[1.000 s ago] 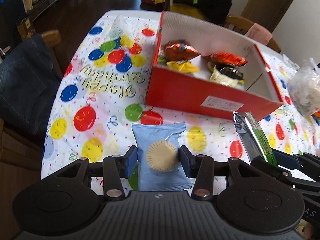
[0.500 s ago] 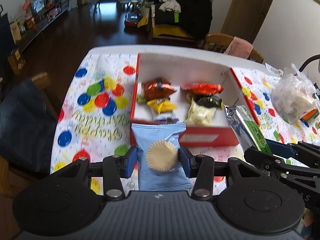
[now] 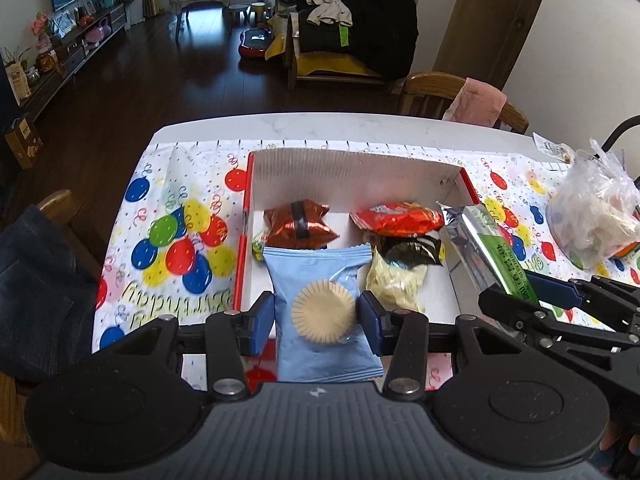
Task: Organize snacks
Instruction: 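Lift and carry the blue packet and green candy bar over the red box, then open the left tool to drop the blue packet while the right tool releases the green bar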
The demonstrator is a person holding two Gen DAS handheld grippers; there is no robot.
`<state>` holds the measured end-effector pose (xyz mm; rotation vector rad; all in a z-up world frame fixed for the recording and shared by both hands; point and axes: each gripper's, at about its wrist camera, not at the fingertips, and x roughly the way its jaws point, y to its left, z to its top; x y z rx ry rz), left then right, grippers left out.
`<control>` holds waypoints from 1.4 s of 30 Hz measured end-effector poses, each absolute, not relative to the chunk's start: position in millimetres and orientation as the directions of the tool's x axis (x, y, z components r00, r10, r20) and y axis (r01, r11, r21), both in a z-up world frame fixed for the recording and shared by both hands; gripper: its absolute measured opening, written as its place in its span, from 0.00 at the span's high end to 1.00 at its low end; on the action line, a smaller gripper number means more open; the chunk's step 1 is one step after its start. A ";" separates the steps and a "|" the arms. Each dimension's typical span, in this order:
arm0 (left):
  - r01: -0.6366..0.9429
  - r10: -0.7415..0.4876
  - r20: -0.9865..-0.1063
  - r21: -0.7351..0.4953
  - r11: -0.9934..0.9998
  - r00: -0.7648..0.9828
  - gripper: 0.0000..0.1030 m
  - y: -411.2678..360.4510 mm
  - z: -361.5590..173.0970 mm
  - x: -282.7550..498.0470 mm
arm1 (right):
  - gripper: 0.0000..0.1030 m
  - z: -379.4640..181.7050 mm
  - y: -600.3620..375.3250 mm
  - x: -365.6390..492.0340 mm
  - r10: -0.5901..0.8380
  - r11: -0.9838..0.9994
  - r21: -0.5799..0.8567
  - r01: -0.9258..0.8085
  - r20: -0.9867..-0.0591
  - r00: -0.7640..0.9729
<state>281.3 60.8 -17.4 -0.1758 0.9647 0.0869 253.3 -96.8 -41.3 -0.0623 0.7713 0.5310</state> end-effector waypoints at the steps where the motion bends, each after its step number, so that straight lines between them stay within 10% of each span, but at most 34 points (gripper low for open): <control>1: -0.155 0.000 -0.826 -0.106 0.982 0.564 0.56 61.1 -18.4 287.6 | 0.61 -43.2 -94.0 257.7 0.428 0.868 0.128 -0.479 -0.683 0.592; 42: -0.166 0.048 -0.928 -0.016 0.986 0.370 0.56 59.1 -115.4 383.1 | 0.59 -130.5 -58.5 321.5 0.322 0.848 0.057 -0.527 -0.844 0.428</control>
